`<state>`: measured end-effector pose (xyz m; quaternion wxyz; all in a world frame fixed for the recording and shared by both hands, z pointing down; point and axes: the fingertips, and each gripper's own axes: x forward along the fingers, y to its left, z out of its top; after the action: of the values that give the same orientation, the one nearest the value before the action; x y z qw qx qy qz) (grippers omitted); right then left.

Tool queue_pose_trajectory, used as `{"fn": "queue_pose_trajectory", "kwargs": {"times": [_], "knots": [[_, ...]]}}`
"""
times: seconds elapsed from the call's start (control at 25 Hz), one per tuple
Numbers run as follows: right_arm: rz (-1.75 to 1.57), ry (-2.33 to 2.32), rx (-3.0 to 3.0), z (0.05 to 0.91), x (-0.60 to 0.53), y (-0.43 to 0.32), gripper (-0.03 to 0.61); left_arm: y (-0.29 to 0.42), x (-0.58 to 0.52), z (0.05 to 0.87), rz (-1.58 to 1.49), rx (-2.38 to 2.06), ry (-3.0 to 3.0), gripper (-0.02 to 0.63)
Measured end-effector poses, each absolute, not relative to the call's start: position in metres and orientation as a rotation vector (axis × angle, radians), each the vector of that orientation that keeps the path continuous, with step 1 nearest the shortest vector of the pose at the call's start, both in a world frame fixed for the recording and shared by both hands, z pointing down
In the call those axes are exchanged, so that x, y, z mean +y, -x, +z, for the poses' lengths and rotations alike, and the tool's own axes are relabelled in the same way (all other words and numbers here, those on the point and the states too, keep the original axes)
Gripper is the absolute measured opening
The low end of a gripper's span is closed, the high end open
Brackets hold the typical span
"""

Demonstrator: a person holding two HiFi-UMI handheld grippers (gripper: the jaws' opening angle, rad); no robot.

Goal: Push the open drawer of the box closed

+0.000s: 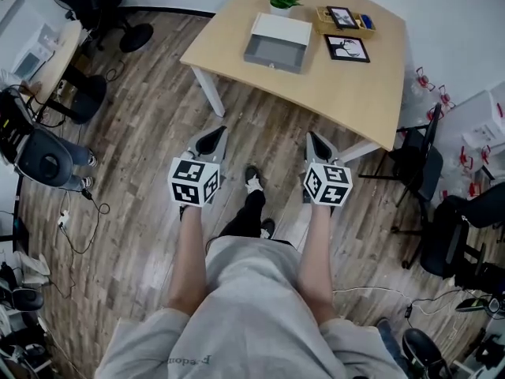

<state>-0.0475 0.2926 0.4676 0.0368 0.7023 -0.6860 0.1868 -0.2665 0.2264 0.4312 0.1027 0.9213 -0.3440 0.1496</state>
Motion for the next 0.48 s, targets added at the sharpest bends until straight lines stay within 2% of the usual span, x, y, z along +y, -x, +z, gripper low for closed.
{"fn": "queue_pose_trajectory", "kwargs": {"times": [0.48], "knots": [[0.543, -2.138, -2.021, 0.471, 0.216, -0.02, 0.002, 0.203, 0.129, 0.445, 0.403, -0.951, -2.693, 0.052]]}}
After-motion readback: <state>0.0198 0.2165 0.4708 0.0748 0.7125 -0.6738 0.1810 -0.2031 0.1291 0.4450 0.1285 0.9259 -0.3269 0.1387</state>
